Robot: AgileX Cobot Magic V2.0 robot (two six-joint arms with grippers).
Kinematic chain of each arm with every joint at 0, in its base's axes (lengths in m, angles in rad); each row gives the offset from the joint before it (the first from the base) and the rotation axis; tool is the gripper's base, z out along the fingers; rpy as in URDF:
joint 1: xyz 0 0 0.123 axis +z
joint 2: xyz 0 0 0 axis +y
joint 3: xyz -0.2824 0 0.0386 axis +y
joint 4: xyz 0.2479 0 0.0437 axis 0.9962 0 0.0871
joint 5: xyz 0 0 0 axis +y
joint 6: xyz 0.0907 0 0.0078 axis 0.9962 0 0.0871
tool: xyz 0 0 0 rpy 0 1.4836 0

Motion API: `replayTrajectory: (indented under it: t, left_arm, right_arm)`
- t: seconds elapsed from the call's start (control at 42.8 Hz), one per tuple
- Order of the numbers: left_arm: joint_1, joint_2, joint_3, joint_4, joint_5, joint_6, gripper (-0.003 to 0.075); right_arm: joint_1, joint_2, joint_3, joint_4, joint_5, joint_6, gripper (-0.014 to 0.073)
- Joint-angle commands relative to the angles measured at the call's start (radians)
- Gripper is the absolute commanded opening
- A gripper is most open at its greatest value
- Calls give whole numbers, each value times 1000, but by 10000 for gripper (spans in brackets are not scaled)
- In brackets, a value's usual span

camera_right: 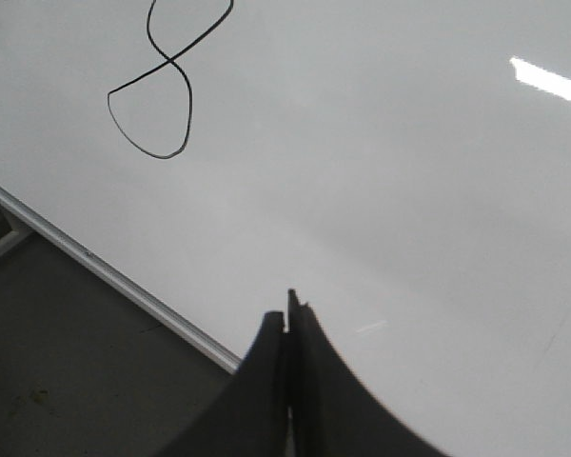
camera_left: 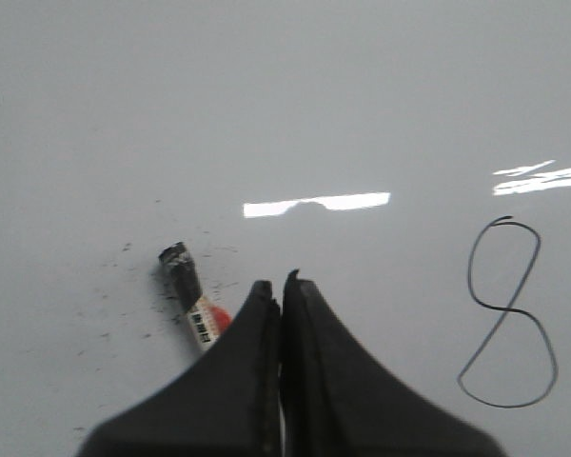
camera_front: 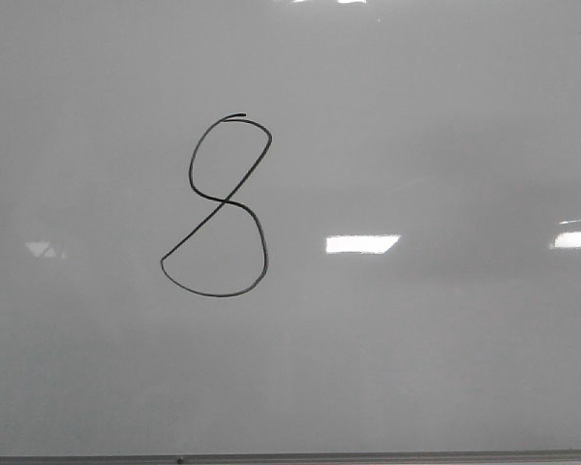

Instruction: Write number 8 on whiteboard

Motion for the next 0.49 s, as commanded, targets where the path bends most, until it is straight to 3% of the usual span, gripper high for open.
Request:
replayTrajectory:
  t: [0.0,0.07,0.14,0.467]
  left_arm:
    - [2,-32,24,219,-131,-257,-21]
    - [2,-69,69,395,-150,-427,-21]
    - [2,-103,117,494,-172,-502,-21]
    - [2,-227,343,507,-278,-502,-21]
  right_arm:
    - [-6,-2,-27,35,-55,-4,-69]
    - [-6,-2,-27,35,-53,-4,-69]
    - [-6,-2,-27,35,-54,-4,-69]
    - [-6,-2,-27,35,-53,-4,-69]
